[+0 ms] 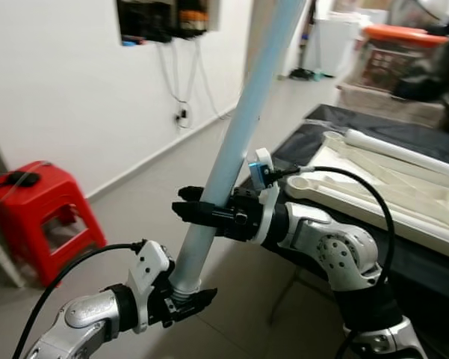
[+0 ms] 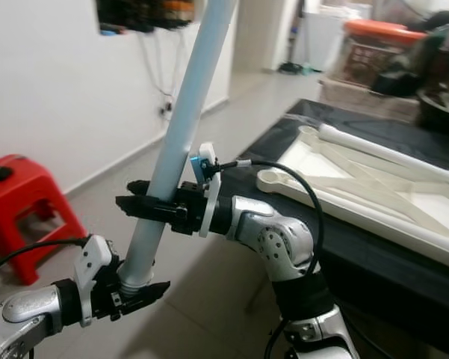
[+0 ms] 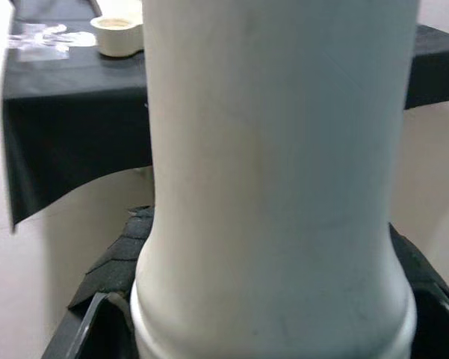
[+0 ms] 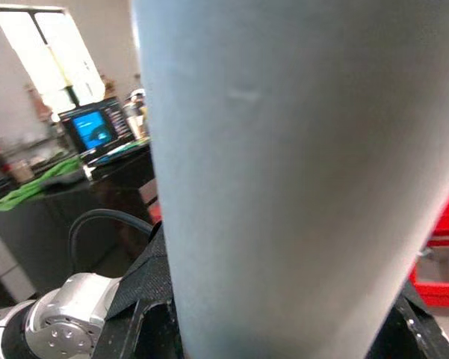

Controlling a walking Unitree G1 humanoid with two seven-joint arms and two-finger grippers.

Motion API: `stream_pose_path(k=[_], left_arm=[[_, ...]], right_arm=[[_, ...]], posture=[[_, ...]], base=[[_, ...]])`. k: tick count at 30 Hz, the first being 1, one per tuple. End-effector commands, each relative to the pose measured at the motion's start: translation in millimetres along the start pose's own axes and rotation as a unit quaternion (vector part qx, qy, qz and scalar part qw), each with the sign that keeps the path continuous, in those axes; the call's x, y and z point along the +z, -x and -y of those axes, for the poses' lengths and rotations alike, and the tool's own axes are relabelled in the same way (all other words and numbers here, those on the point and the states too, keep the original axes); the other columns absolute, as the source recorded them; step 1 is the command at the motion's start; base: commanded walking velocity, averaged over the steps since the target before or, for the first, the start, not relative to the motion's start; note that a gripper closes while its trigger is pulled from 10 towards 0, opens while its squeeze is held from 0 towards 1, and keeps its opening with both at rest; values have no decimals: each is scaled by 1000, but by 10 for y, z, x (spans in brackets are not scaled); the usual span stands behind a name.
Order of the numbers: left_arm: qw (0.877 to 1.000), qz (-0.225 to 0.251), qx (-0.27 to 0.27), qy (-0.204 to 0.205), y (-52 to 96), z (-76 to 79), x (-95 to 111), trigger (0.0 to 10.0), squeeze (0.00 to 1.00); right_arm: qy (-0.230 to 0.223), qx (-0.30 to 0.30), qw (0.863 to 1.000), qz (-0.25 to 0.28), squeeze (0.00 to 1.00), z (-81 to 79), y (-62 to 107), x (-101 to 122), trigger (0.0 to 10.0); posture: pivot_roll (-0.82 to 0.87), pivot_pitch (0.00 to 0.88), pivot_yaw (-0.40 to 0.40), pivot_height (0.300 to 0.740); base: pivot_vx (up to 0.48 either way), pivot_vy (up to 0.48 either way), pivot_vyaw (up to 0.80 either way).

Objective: Building children table

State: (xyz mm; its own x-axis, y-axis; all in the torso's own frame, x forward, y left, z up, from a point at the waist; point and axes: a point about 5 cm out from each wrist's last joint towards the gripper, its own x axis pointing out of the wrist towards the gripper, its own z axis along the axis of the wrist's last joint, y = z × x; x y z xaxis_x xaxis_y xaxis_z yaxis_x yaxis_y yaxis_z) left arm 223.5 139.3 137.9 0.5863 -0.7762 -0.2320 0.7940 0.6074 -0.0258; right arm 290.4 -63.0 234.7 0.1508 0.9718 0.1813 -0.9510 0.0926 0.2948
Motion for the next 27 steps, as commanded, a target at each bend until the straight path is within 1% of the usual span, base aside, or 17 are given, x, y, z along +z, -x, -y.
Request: stream_pose_path(k=[1, 9, 10, 16, 27], left_arm=[[1000, -16, -4, 16, -22, 21, -71, 10000, 0], [1000, -7, 2, 2, -48, 10, -30, 10000, 0], [1000, -5, 5, -3, -54, -8, -16, 10000, 0], [1000, -4, 8, -8, -52, -38, 5, 10000, 0], [1000, -2, 14, -10, -38, -75, 20, 10000, 0]], right_arm=[[15, 4, 1000, 16, 0, -30, -4, 88, 0], [22, -12, 999, 20, 0, 5, -23, 86, 0], [25, -16, 999, 20, 0, 15, -37, 87, 10000], [24, -17, 999, 13, 0, 9, -55, 60, 10000], [25, -25, 999, 17, 0, 9, -64, 50, 10000]], posture=[[73, 28, -47, 740], [73, 28, -48, 740], [71, 34, -50, 740], [73, 42, -51, 740], [73, 53, -49, 740]], base=[[0, 0, 0], [0, 0, 0], [0, 0, 0], [0, 0, 0], [0, 0, 0]])
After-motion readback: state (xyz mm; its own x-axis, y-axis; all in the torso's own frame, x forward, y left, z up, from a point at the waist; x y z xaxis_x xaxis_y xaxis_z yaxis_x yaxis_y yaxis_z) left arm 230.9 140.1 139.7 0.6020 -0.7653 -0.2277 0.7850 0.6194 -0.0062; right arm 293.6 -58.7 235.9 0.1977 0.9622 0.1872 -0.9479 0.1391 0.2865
